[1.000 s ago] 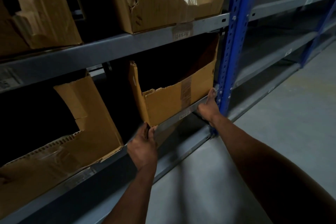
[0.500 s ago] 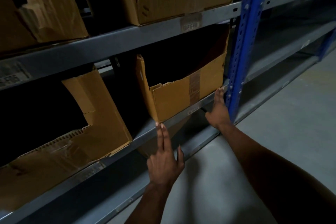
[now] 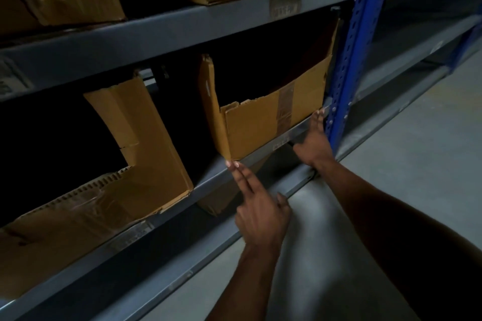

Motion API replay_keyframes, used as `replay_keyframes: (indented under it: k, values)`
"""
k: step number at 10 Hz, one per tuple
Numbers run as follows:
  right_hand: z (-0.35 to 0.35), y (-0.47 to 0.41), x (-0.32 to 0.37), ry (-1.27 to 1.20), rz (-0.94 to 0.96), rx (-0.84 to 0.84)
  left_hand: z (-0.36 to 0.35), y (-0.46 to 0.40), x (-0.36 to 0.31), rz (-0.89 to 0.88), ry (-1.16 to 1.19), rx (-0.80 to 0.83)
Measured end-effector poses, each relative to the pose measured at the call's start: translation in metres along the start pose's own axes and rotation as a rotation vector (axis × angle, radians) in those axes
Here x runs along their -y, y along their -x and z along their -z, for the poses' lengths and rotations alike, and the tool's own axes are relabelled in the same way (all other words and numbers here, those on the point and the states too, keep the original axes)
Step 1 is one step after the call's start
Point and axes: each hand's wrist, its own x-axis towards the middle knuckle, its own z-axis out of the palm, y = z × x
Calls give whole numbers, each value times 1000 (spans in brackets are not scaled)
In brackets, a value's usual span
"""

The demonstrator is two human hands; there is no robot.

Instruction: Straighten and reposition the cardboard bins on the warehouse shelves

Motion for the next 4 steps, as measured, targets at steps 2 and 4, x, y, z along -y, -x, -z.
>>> replay_keyframes:
  k: [2,4]
  values:
    - [5,22,10,-81,-88,51,8,-2,-19,74,131,89]
    - [68,111,47,-204,-17,117,70,21,-19,5,70,231]
